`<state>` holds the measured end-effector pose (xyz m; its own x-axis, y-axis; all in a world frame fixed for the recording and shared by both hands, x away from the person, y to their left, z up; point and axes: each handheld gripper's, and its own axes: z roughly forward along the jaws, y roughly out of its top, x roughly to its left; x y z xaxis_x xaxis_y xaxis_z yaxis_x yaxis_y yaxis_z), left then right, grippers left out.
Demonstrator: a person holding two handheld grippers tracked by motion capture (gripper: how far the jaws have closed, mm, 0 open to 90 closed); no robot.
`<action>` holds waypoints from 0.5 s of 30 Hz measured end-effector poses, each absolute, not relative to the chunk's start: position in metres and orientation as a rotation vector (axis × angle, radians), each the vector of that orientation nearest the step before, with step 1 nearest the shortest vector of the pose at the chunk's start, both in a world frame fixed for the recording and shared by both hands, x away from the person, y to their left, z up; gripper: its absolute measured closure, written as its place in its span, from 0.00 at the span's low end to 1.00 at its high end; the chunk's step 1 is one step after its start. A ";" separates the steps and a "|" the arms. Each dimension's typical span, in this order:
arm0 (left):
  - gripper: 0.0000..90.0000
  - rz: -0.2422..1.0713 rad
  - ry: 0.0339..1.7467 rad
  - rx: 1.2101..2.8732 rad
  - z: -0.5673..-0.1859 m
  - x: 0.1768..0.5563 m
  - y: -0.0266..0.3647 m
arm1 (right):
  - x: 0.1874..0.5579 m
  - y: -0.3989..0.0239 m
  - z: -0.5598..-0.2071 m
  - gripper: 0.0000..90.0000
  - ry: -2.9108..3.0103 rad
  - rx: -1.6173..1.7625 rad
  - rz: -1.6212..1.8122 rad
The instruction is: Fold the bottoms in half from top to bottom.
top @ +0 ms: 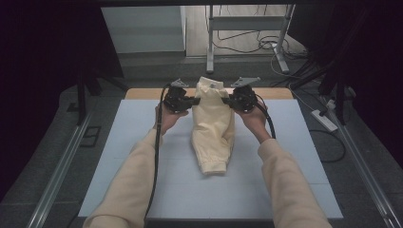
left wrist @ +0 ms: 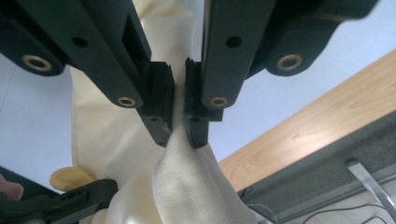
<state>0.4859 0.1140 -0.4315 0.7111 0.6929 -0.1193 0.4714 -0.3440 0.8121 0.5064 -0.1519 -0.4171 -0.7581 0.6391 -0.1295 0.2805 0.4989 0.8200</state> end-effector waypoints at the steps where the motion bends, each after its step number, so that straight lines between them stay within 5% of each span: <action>1: 0.92 0.300 0.889 2.009 -0.434 0.486 0.114 | 0.507 -0.152 -0.419 0.85 2.332 0.757 1.164; 15: 0.92 0.274 0.874 2.016 -0.450 0.475 0.112 | 0.500 -0.159 -0.437 0.85 2.365 0.774 1.185</action>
